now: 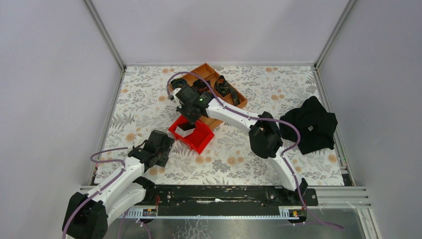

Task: Put the credit cards into the card holder
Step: Pick up the credit card from the storage box.

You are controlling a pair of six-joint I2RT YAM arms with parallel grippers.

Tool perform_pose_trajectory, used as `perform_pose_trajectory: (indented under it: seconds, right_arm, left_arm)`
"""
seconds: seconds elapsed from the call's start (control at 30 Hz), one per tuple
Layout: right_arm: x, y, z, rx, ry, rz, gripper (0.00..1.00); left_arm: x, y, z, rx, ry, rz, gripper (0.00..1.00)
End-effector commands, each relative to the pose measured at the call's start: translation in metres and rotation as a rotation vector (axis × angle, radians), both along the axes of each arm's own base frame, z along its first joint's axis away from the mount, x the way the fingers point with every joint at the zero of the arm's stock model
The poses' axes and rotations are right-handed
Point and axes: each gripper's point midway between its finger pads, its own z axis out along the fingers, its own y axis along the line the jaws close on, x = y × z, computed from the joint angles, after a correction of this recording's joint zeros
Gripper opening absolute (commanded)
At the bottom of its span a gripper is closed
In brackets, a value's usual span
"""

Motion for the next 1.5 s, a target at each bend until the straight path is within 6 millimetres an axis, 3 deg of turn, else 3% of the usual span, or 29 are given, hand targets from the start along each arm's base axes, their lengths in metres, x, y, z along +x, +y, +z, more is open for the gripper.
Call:
perform_pose_trajectory:
  seconds: [0.0, 0.17, 0.33, 0.63, 0.83, 0.9, 0.97, 1.23, 1.47]
  right_arm:
    - [0.005, 0.003, 0.013, 0.037, -0.027, 0.002, 0.12]
    - [0.001, 0.001, -0.001, 0.024, 0.001, 0.001, 0.06]
    - [-0.001, 0.004, 0.004, 0.05, 0.017, -0.003, 0.0]
    - [-0.006, 0.008, 0.052, 0.138, -0.013, 0.014, 0.0]
    - [-0.008, -0.005, 0.097, 0.219, -0.098, -0.016, 0.0]
    - [-0.012, -0.014, 0.104, 0.235, -0.123, -0.022, 0.0]
    - [-0.016, -0.023, 0.124, 0.285, -0.172, -0.027, 0.0]
    - [-0.047, -0.069, 0.166, 0.414, -0.358, -0.011, 0.0]
    - [-0.085, -0.094, 0.183, 0.417, -0.544, 0.038, 0.0]
  left_arm:
    - [0.008, 0.0, 0.005, -0.012, -0.041, 0.014, 0.9]
    - [0.011, 0.004, 0.01, 0.02, -0.059, 0.006, 0.9]
    - [0.019, 0.007, 0.017, 0.055, -0.09, -0.017, 0.91]
    - [0.019, 0.013, 0.046, 0.09, -0.133, -0.038, 0.94]
    - [0.019, 0.014, 0.088, 0.121, -0.212, -0.099, 0.98]
    - [0.021, 0.01, 0.105, 0.099, -0.249, -0.111, 0.99]
    - [0.021, 0.007, 0.121, 0.069, -0.276, -0.11, 0.99]
    - [0.024, -0.029, 0.184, -0.151, -0.343, -0.164, 0.94]
    - [0.021, -0.086, 0.203, -0.419, -0.314, -0.332, 0.81]
